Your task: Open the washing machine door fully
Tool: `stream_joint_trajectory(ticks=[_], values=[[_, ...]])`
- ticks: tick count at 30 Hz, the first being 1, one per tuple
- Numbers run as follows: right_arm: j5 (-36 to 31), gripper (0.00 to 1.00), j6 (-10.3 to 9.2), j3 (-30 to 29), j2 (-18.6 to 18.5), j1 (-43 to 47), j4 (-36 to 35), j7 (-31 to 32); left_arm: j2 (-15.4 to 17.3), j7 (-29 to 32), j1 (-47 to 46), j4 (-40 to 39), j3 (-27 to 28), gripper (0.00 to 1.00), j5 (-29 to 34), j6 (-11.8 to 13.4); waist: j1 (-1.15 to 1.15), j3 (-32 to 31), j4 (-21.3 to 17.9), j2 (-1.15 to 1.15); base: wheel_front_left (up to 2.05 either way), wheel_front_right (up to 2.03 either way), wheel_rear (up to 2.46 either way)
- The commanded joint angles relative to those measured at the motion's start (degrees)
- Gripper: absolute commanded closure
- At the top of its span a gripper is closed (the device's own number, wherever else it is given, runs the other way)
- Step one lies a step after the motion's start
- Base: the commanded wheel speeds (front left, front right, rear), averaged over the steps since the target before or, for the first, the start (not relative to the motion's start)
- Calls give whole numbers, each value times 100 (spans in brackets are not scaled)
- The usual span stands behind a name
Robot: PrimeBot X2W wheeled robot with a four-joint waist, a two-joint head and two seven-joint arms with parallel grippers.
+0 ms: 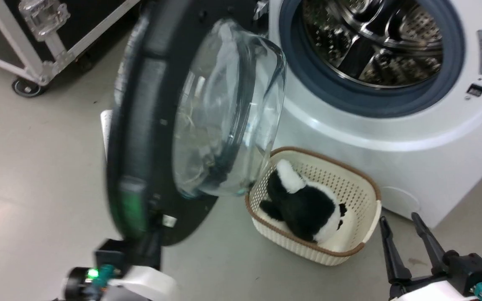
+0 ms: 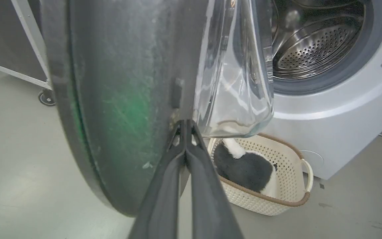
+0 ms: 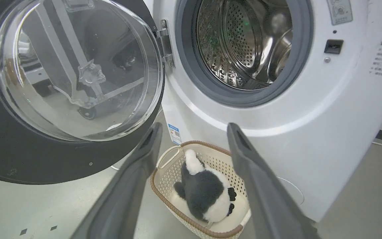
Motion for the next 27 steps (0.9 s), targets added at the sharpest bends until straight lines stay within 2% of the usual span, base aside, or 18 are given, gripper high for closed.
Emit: stream_joint_trajectory(ticks=[1, 9, 16, 22, 27], values=[[-33, 0, 5, 2, 18, -13, 11, -24, 32, -22, -98, 22, 42, 100, -28, 30, 0, 95, 50, 0, 0, 0, 0], [-264, 0, 5, -12, 18, -189, -101, 115, 604, 7, -561, 413, 876, 100, -436, 32, 0, 594, -137, 0, 0, 0, 0], [-442, 0, 5, -105, 15, -303, -322, 269, 1213, 107, -1008, 1088, 1722, 100, -918, 23, 0, 1008, -410, 0, 0, 0, 0], [-515, 0, 5, -124, -56, -382, -509, 388, 1699, 35, -1559, 1859, 2119, 100, -1241, -248, 0, 1329, -581, 0, 0, 0, 0], [-542, 0, 5, -111, -100, -458, -622, 463, 1901, -45, -2012, 2527, 2127, 100, -1315, -446, 0, 1527, -678, 0, 0, 0, 0]])
